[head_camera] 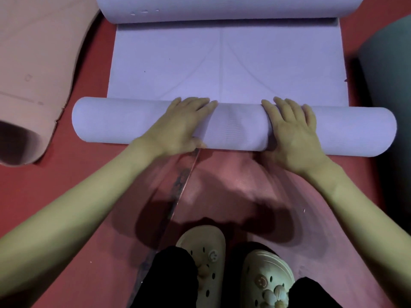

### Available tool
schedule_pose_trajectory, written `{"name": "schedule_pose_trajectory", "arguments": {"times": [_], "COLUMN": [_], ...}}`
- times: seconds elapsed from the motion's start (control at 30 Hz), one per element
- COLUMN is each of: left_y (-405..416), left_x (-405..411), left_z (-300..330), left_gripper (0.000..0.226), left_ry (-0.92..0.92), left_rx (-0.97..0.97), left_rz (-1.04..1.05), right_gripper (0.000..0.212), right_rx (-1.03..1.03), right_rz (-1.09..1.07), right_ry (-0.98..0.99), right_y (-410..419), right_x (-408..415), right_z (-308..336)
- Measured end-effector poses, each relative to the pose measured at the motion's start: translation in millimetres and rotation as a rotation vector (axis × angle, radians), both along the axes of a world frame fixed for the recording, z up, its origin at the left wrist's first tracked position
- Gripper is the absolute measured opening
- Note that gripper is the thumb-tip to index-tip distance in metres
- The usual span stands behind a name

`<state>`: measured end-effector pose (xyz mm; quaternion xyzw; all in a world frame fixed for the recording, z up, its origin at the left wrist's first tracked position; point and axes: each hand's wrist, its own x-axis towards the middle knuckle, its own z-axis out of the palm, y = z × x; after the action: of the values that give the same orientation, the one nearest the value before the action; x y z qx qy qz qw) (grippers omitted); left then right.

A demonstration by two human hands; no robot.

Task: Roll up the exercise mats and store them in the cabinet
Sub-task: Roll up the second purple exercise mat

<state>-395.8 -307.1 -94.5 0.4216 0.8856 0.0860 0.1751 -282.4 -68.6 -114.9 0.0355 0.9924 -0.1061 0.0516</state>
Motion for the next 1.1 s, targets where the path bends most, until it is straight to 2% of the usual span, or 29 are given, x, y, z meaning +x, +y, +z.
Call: {"name": "schedule_pose_trajectory", "arguments": {"times": [0.2, 0.3, 0.43, 0.57, 0.73, 0.93, 1.1], "left_y": [12.2, 11.1, 10.2, 9.7, 9.2, -11.7, -32.7], "left_x": [-25.3, -17.9, -7.4, -13.2, -15.5, 20.6, 62.5], "left_z": [10.3, 8.1, 2.5, -1.7, 0.4, 6.3, 11.1], "left_gripper": [0.095, 0.092, 0.105, 0.105, 0.1, 0.096, 0.089], "left_ry": [-0.128, -0.026, 0.126, 0.135, 0.136, 0.093, 0.019], "left_rx": [-0.034, -0.02, -0.074, -0.056, -0.024, 0.061, 0.047], "left_rz": [0.019, 0.034, 0.089, 0.14, 0.149, 0.167, 0.152], "right_gripper": [0.114, 0.118, 0.115, 0.106, 0.097, 0.09, 0.091], "right_rx": [0.057, 0.048, 0.063, 0.121, 0.07, 0.043, 0.007], "right_rz": [-0.026, -0.023, -0.024, -0.018, -0.021, -0.006, 0.015], "right_ry": [0.108, 0.049, 0.002, 0.025, 0.013, -0.006, -0.077], "right_y": [-3.2, 5.4, 13.5, 16.1, 19.8, 1.2, -16.0], "right_x": [9.8, -6.2, -28.1, -36.2, -39.7, -2.3, 41.7], "right_z": [-8.6, -6.9, -5.0, -6.8, 6.5, 14.5, 22.0]}}
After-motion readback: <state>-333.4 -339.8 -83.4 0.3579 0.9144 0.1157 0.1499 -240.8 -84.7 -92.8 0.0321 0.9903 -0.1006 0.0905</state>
